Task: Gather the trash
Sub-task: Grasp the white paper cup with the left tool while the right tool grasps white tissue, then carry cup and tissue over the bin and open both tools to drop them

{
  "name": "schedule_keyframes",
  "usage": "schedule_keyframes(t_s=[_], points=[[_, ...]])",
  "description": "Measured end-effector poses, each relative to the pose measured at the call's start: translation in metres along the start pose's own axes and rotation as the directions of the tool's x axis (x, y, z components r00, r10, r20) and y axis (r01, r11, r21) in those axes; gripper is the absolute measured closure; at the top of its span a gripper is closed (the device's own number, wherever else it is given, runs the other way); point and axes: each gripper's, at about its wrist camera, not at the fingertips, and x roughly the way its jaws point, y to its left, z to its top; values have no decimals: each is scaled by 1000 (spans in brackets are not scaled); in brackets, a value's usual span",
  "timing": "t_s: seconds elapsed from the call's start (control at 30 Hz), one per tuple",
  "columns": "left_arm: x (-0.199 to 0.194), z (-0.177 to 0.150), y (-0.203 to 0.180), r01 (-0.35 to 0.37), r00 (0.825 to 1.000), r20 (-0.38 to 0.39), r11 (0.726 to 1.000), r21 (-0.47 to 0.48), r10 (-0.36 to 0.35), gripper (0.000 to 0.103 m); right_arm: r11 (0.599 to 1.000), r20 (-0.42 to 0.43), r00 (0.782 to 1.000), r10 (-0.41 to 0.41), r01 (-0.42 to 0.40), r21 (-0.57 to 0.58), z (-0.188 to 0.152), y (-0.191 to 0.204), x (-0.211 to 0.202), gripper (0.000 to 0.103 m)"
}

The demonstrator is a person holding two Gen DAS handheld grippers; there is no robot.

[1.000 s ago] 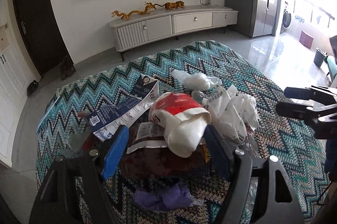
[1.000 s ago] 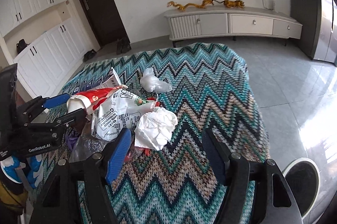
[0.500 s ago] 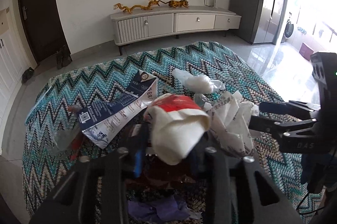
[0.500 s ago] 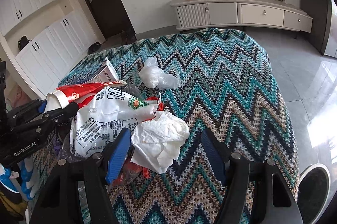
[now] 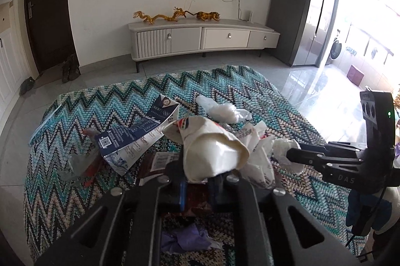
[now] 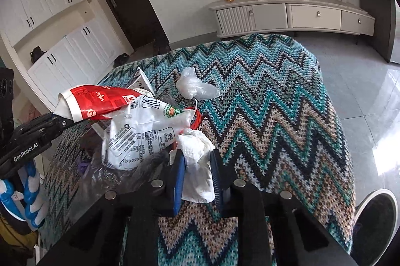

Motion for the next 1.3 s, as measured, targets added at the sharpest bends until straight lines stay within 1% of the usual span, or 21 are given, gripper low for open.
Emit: schedule_keyframes(t_s=[0.2, 0.37, 0.5, 0.67, 0.77, 0.9, 1.0, 1.13, 1.3], points=[[-37, 2, -1, 17, 998, 54, 1000, -10, -16, 91, 1000, 46, 999, -6, 6, -5, -9, 9, -36, 84], [-81, 0, 0, 30, 993, 114, 999, -18, -28, 91, 1000, 99, 995, -8, 10, -23, -16, 22, -72, 84], [-110, -4, -2, 25, 988, 154, 1000, -9, -23, 91, 999, 146, 989, -8, 15, -46, -22, 35, -102, 84], [-146, -8, -16, 4, 979, 204, 1000, 21, -8, 91, 998, 195, 981, -8, 20, -59, -30, 47, -130, 84], [-160, -10, -28, -11, 975, 221, 999, 33, 4, 91, 997, 219, 976, -11, 27, -69, -35, 53, -146, 84], [-176, -16, -50, -57, 967, 250, 996, 63, 39, 91, 996, 251, 968, -17, 38, -79, -42, 58, -165, 84], [-184, -18, -60, -76, 964, 262, 994, 79, 53, 91, 996, 273, 962, -21, 43, -76, -48, 59, -179, 84], [-192, -21, -76, -104, 957, 280, 989, 106, 70, 91, 997, 298, 954, -26, 47, -62, -56, 55, -195, 84], [-196, -22, -95, -116, 954, 290, 983, 139, 72, 91, 998, 325, 945, -36, 50, -34, -67, 43, -212, 84]])
